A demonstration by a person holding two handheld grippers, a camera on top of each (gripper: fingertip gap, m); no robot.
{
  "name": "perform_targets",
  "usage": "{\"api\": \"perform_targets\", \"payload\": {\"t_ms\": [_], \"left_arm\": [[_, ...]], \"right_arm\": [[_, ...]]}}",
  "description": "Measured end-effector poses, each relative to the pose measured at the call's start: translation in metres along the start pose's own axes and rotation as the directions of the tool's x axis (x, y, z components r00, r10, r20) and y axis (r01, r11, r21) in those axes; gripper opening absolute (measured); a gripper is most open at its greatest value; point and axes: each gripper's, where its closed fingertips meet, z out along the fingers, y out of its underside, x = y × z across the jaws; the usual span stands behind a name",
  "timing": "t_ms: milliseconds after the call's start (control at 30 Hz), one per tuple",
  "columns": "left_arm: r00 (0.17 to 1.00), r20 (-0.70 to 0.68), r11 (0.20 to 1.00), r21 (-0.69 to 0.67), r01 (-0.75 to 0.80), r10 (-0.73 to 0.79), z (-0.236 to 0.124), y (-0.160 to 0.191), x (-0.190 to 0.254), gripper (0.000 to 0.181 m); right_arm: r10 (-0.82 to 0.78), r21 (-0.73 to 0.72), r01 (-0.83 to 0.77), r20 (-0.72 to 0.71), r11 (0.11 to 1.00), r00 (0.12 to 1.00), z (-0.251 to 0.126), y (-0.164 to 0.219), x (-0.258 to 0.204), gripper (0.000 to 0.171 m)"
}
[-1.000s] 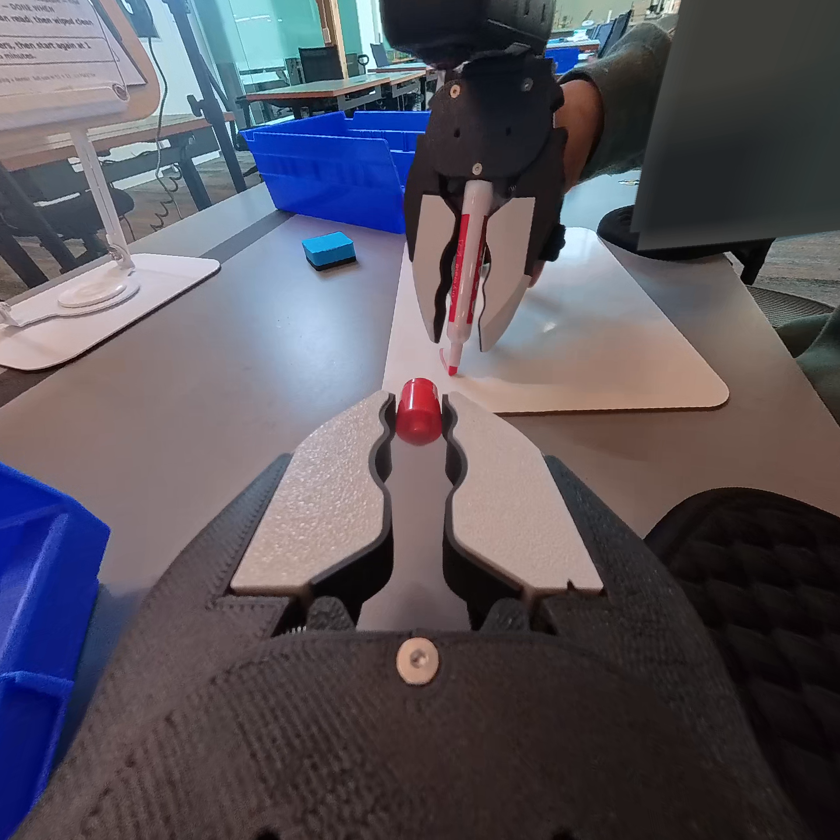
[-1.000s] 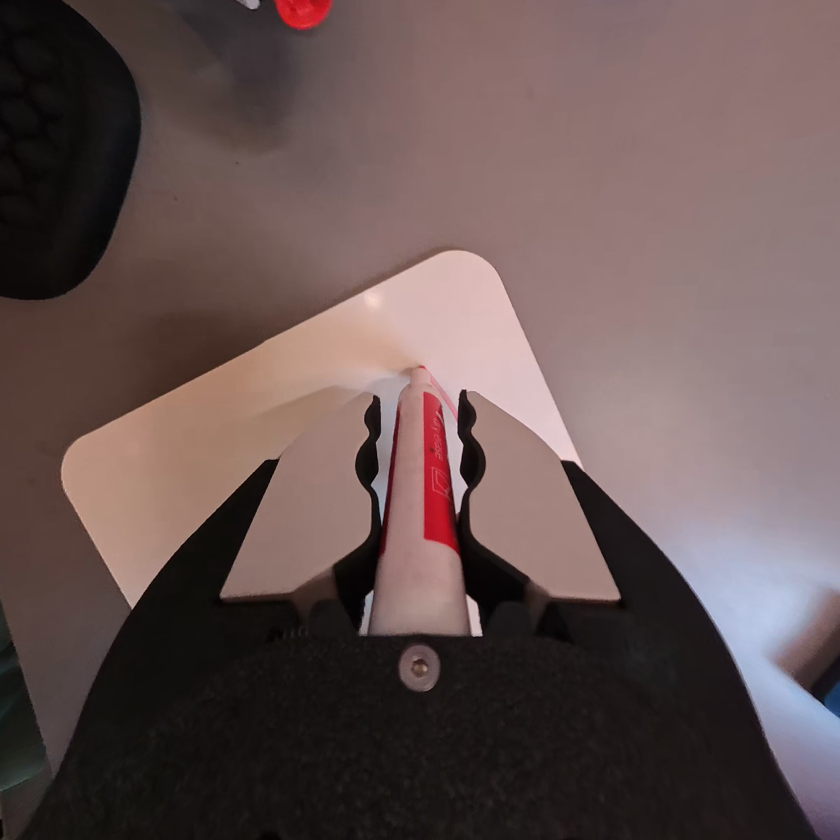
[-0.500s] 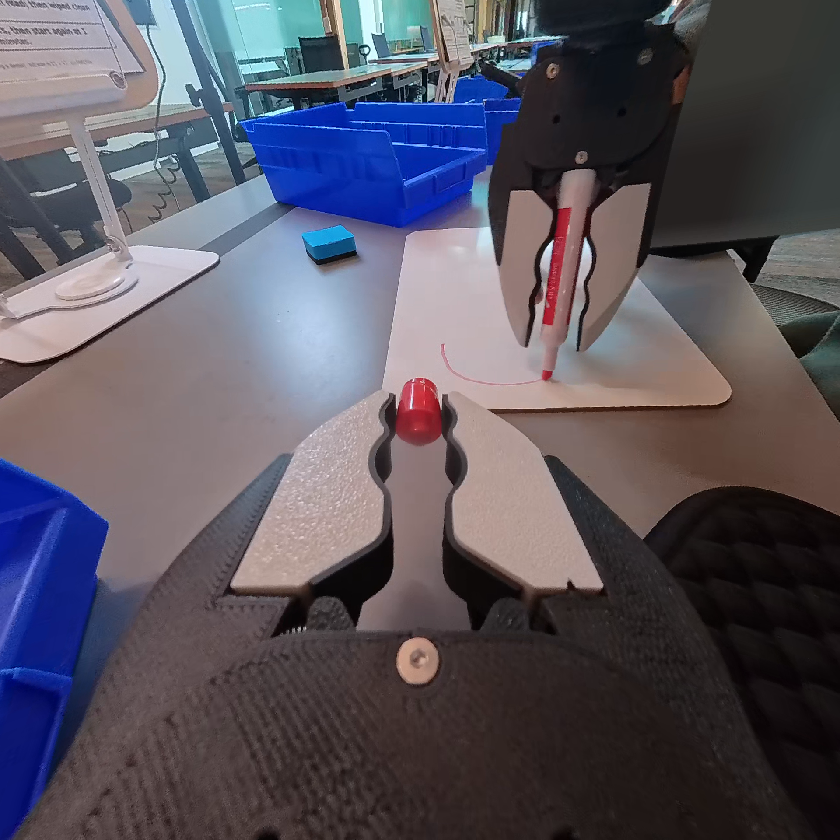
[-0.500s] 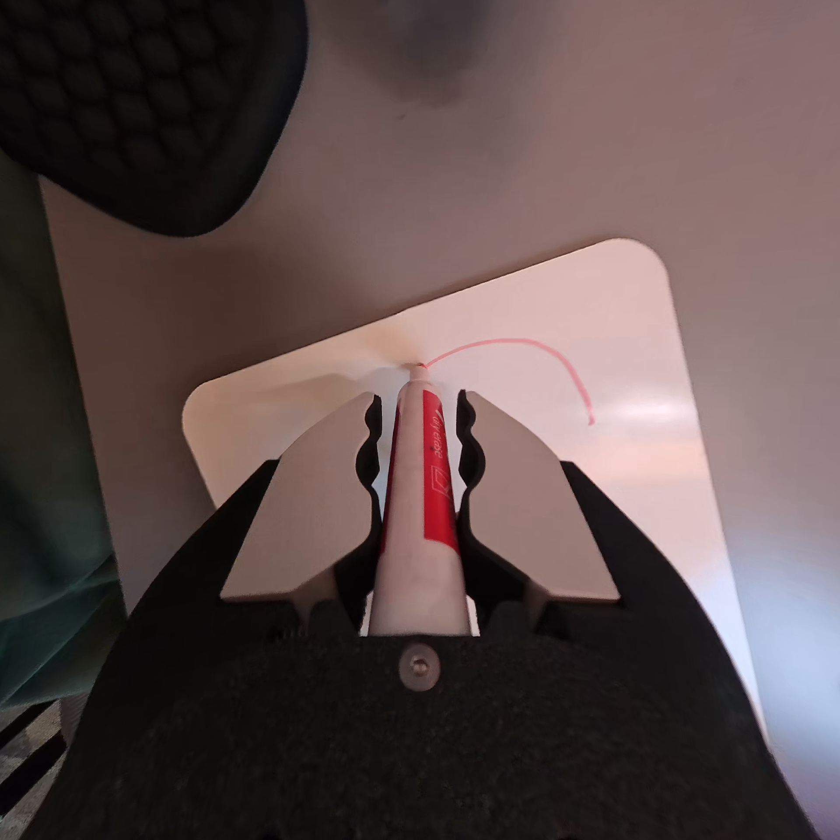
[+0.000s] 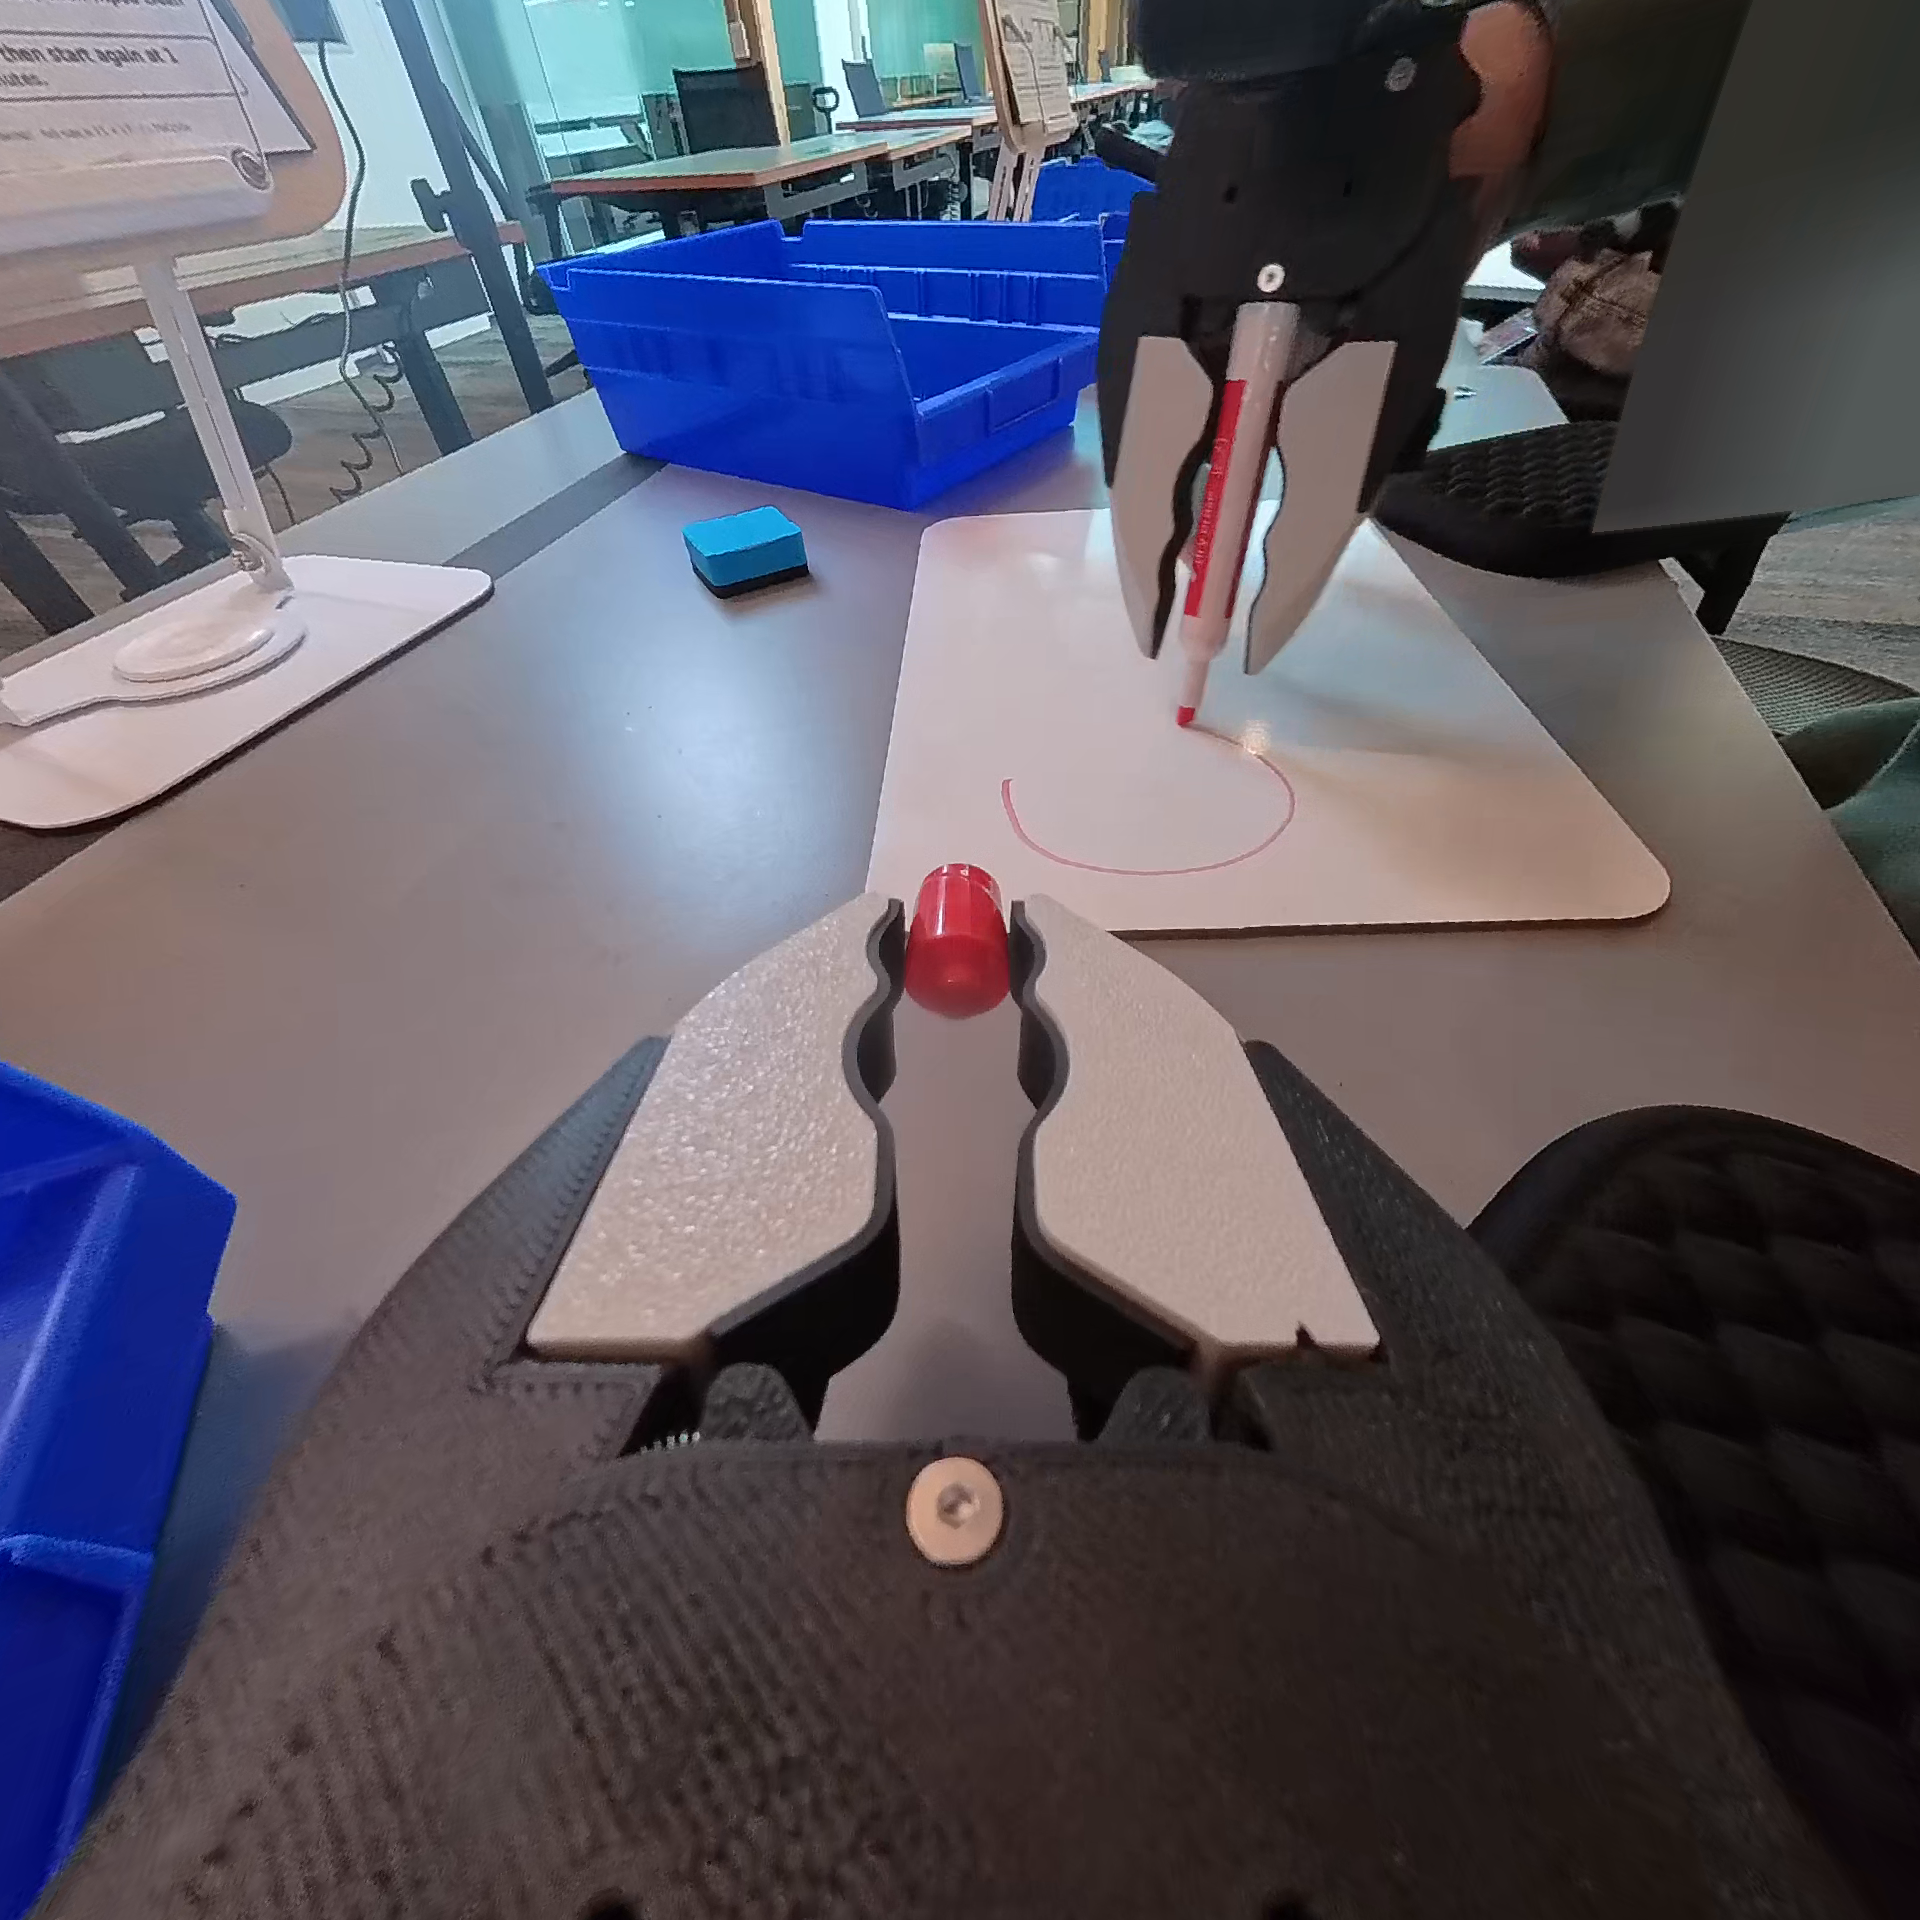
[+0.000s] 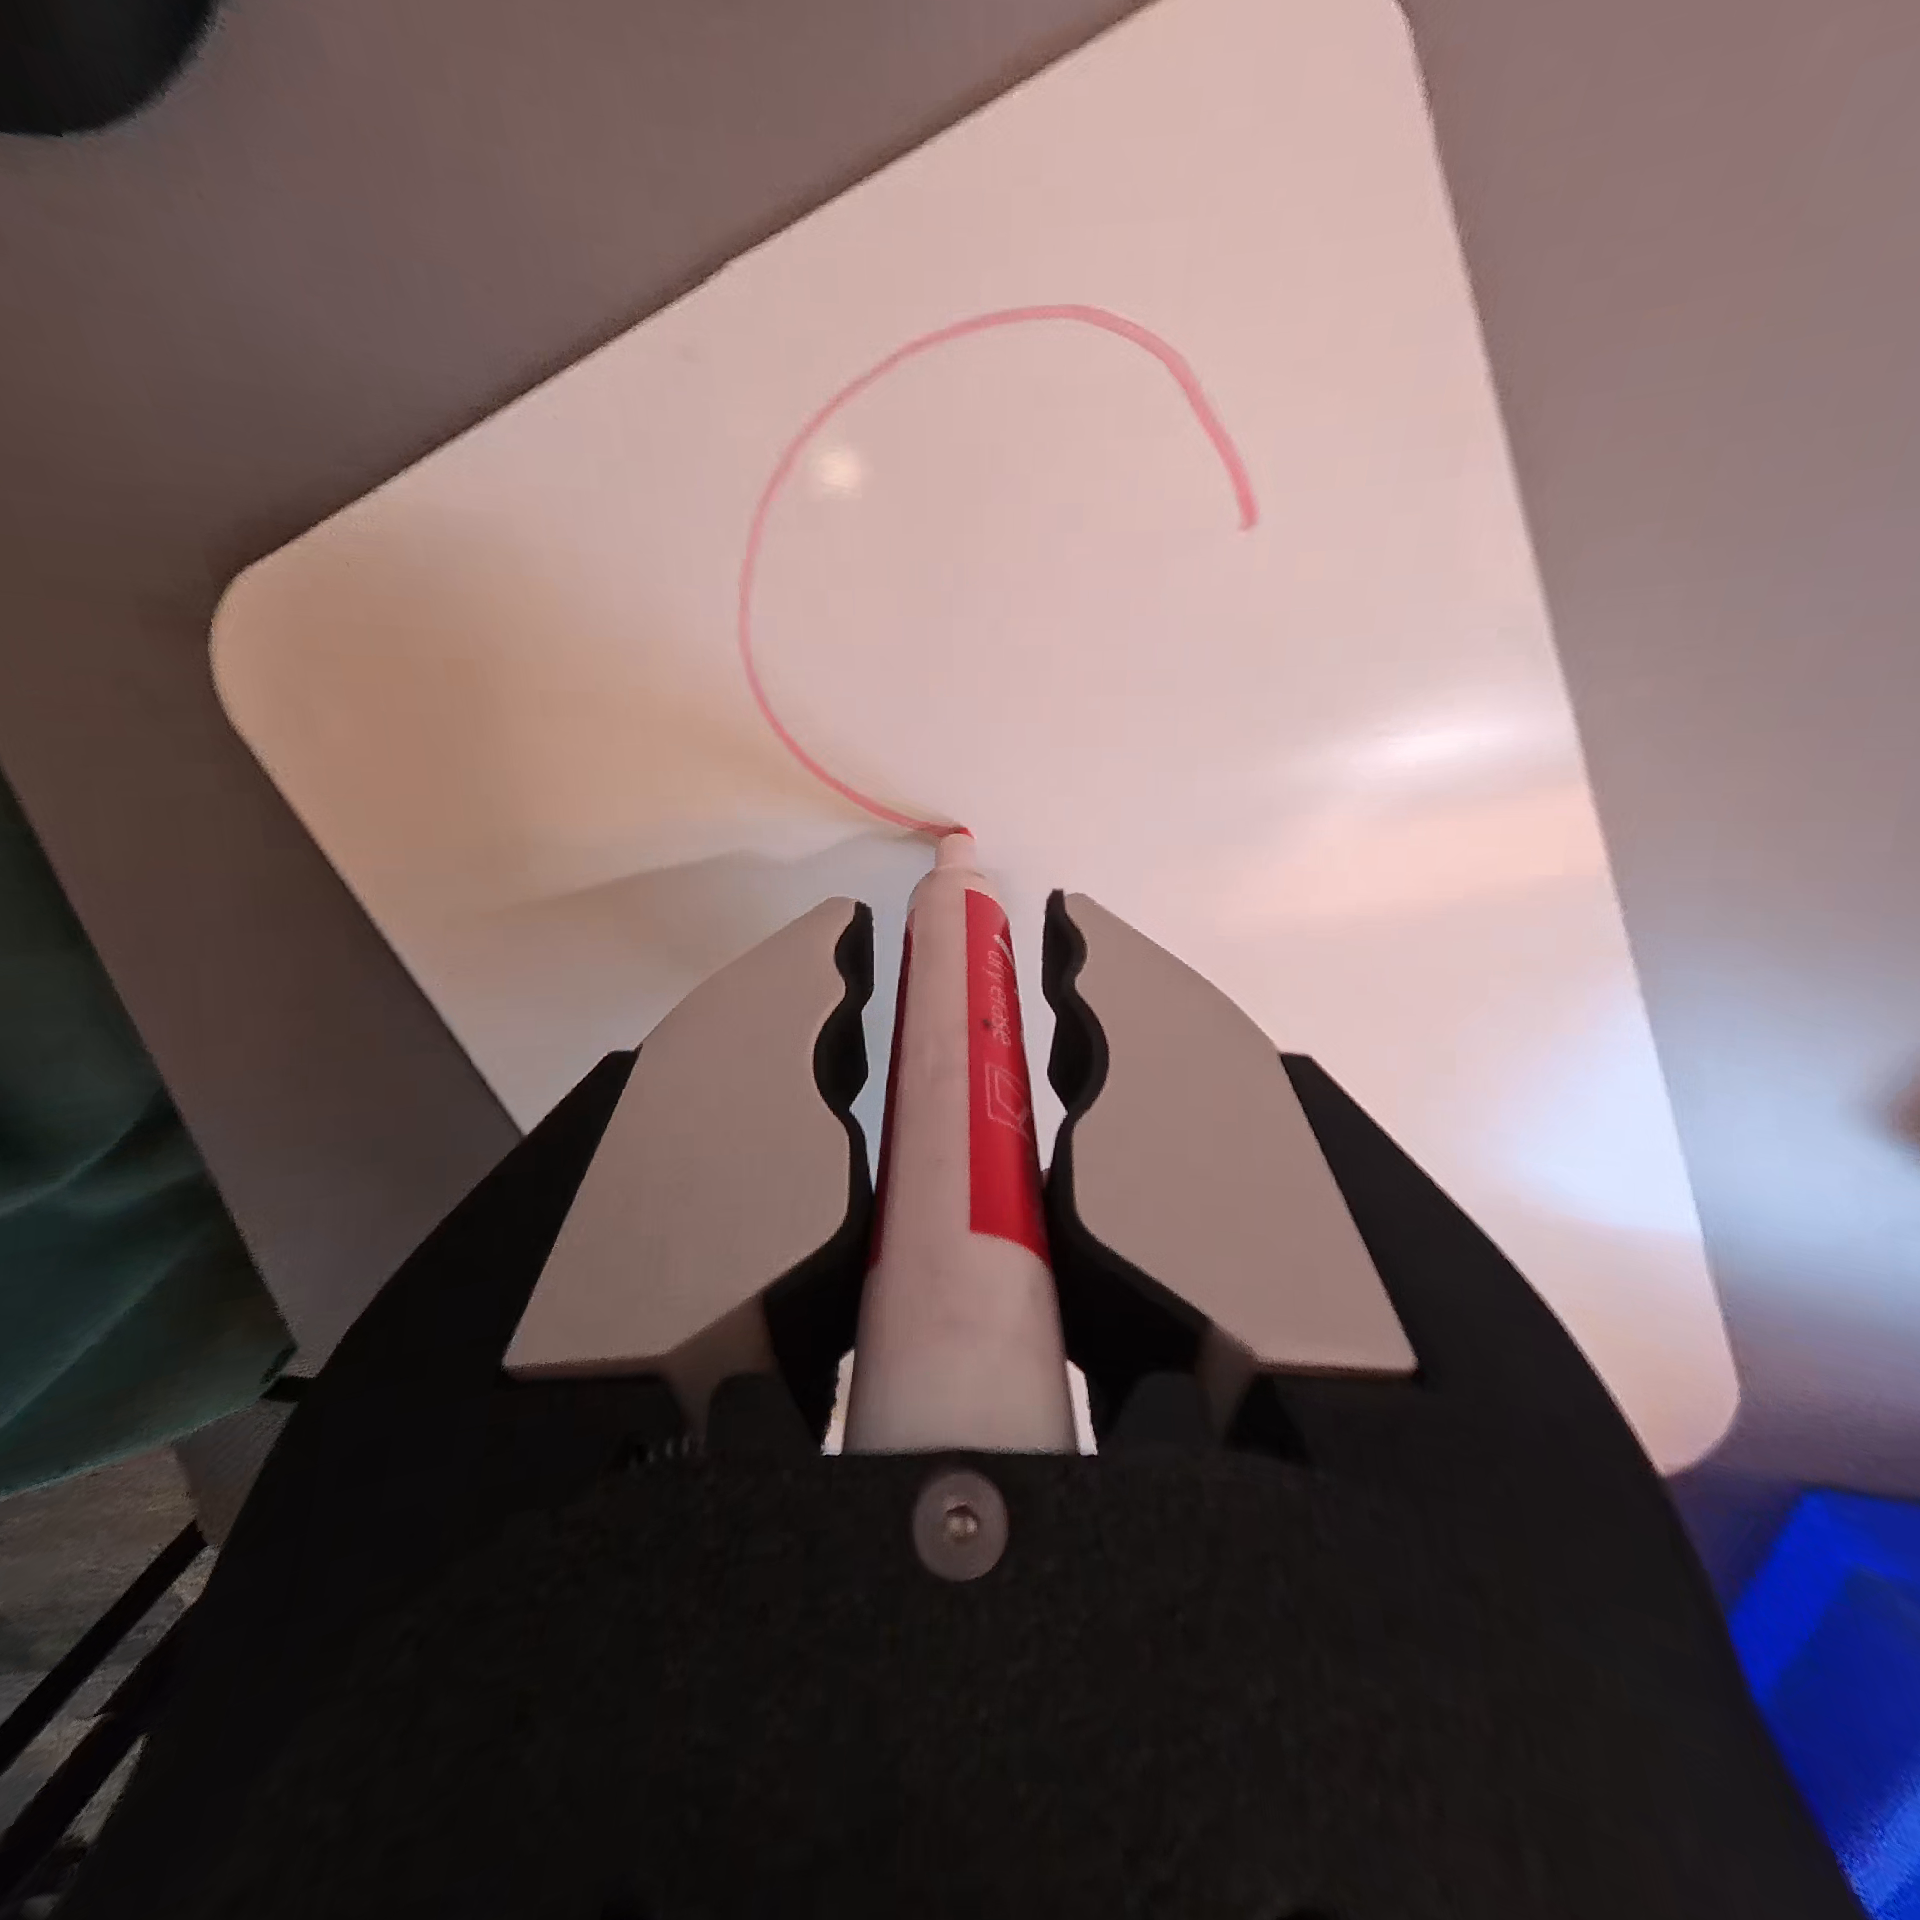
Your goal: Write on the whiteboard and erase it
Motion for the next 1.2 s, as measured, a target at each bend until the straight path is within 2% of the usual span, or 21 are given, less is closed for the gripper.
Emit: {"api": "perform_targets", "payload": {"t_ms": [300,600,800,933,1200], "left_arm": [[1.000,-0.003,1.000,0.000,0.002,-0.002,0.000,0.000,0.000,0.019],[1.000,-0.005,1.000,0.000,0.012,-0.012,-0.001,0.001,0.000,0.019],[1.000,-0.006,1.000,0.001,0.013,-0.013,0.000,0.001,0.000,0.019],[1.000,-0.003,1.000,-0.003,0.007,-0.007,0.000,0.001,0.000,0.019],[1.000,-0.005,1.000,-0.006,-0.010,0.010,0.001,0.001,0.003,0.019]], "right_arm": [[-0.026,0.019,0.027,-0.039,0.999,0.999,0.007,-0.026,0.043,0.033],[-0.076,0.098,0.076,-0.009,0.992,0.997,0.011,-0.062,0.041,0.033],[0.035,0.131,-0.028,-0.053,0.991,0.998,-0.017,-0.027,0.050,0.033],[0.068,0.121,-0.059,-0.069,0.991,0.995,-0.014,-0.008,0.050,0.033],[0.078,0.098,-0.070,-0.086,0.993,0.993,-0.008,0.000,0.054,0.033]]}}
